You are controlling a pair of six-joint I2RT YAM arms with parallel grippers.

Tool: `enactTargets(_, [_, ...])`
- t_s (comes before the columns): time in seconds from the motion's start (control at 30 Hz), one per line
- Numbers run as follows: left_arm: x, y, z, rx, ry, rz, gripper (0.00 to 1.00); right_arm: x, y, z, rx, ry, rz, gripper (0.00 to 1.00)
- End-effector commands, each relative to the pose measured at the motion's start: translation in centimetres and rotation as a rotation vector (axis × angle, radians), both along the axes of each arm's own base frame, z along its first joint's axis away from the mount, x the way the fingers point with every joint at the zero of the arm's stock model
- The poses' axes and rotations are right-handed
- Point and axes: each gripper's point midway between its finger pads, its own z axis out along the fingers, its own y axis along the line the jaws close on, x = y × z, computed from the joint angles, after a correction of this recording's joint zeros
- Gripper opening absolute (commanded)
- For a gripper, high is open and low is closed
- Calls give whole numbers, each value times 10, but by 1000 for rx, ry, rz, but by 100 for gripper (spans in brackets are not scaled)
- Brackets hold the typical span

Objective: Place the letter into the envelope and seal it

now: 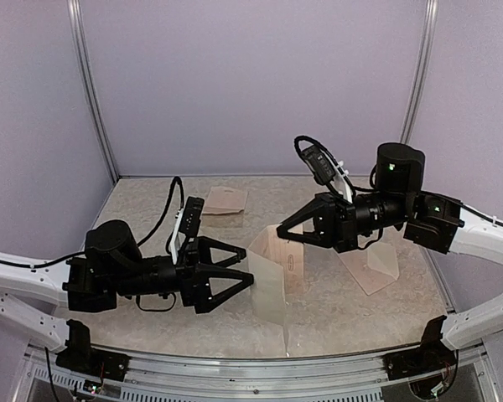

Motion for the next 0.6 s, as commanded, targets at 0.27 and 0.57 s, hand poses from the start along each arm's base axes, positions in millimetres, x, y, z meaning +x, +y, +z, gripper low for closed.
enactTargets(0.27, [-11, -14, 20, -22, -56, -17, 98, 0, 3, 1, 18, 11, 5, 0])
enactTargets(0.57, [-12, -16, 21, -19, -59, -16, 63, -3, 1, 0, 16, 21, 16, 0])
